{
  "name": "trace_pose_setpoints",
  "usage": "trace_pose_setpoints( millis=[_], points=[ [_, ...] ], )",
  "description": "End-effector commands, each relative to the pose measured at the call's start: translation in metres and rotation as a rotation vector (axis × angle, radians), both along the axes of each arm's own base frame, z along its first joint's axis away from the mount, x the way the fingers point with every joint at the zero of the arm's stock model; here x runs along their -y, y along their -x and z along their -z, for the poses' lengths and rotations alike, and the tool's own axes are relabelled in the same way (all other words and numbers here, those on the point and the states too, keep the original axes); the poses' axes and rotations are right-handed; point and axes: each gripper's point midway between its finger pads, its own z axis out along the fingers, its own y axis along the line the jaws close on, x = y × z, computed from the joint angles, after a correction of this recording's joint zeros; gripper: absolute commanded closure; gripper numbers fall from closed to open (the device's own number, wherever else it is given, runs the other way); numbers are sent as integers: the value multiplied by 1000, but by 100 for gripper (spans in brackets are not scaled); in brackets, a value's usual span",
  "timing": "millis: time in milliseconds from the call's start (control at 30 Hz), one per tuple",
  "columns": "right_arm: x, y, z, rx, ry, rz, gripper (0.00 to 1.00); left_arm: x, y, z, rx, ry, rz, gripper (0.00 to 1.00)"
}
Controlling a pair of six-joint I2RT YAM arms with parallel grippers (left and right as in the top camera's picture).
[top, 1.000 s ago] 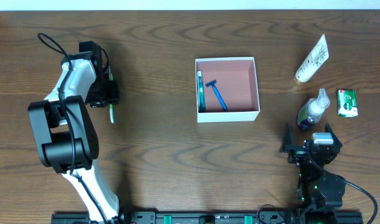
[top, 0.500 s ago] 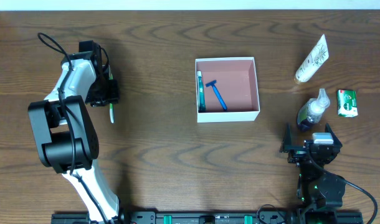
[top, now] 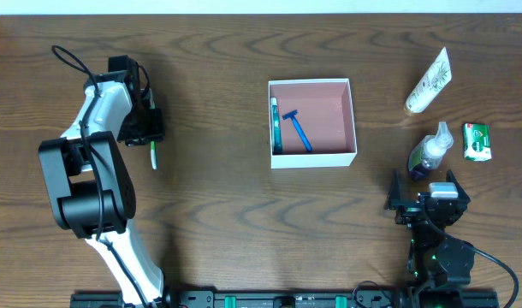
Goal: Pack container
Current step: 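Lower the left gripper and close it on the green toothbrush handle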
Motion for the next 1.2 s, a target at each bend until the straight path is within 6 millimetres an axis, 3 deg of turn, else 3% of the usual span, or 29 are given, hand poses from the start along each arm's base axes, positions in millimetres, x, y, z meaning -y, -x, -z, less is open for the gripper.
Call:
trace_pose_setpoints(
  millis=[0, 600, 733, 933, 1033, 1167],
  points=[
    [-2, 0, 1, -1, 13, -12, 1, 0, 7, 9, -30, 8, -1, 62],
    [-2, 0, 1, -1, 13, -11, 1, 1, 17, 17, -54, 12, -2, 63],
    [-2, 0, 1, -1, 13, -11, 1, 1, 14, 17, -45, 10, -2, 75],
    [-2, 0, 1, -1, 13, -12, 1, 0, 8, 17, -19, 6, -2, 81],
    [-2, 0, 1, -1, 13, -12, 1, 0, 6, 16, -13, 5, -2, 93],
    [-2, 0, 1, -1, 13, -12, 1, -1, 0, 11, 6, 2, -2, 94]
  ],
)
